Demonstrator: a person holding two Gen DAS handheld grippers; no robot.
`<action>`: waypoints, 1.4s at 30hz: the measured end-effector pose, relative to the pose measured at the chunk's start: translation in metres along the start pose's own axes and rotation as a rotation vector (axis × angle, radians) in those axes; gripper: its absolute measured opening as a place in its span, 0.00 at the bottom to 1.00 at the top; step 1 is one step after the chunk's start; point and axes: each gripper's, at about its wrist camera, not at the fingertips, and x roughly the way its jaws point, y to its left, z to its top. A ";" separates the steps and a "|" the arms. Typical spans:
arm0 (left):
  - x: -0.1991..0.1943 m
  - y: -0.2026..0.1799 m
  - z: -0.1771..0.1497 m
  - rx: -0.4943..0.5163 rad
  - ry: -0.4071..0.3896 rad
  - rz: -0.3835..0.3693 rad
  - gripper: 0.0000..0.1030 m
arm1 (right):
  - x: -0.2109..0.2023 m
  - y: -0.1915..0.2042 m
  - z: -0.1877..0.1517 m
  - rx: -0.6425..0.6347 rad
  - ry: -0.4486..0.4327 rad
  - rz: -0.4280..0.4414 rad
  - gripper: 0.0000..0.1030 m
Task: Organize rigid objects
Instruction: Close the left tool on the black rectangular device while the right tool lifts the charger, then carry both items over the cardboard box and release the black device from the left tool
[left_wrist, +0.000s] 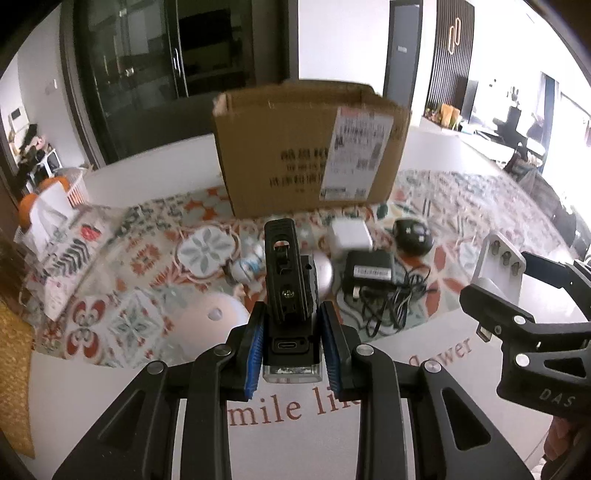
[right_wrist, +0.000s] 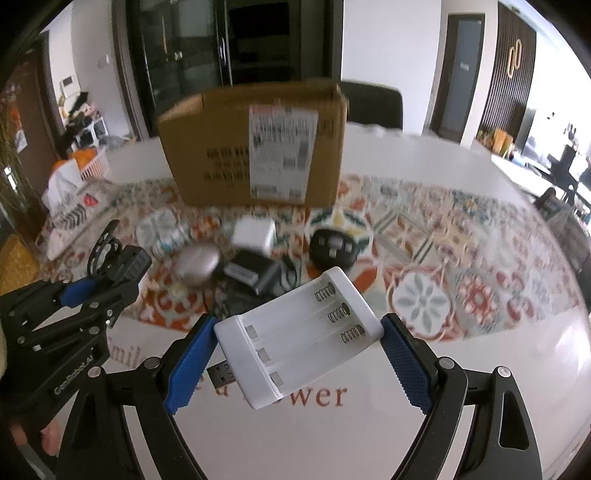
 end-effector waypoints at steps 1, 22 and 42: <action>-0.005 0.002 0.003 -0.005 -0.007 -0.003 0.28 | -0.006 0.001 0.005 -0.004 -0.016 -0.002 0.86; -0.067 0.024 0.087 -0.028 -0.162 0.006 0.28 | -0.057 0.011 0.086 0.022 -0.184 0.042 0.86; -0.041 0.036 0.183 0.013 -0.193 -0.020 0.28 | -0.025 0.001 0.191 0.005 -0.209 0.082 0.86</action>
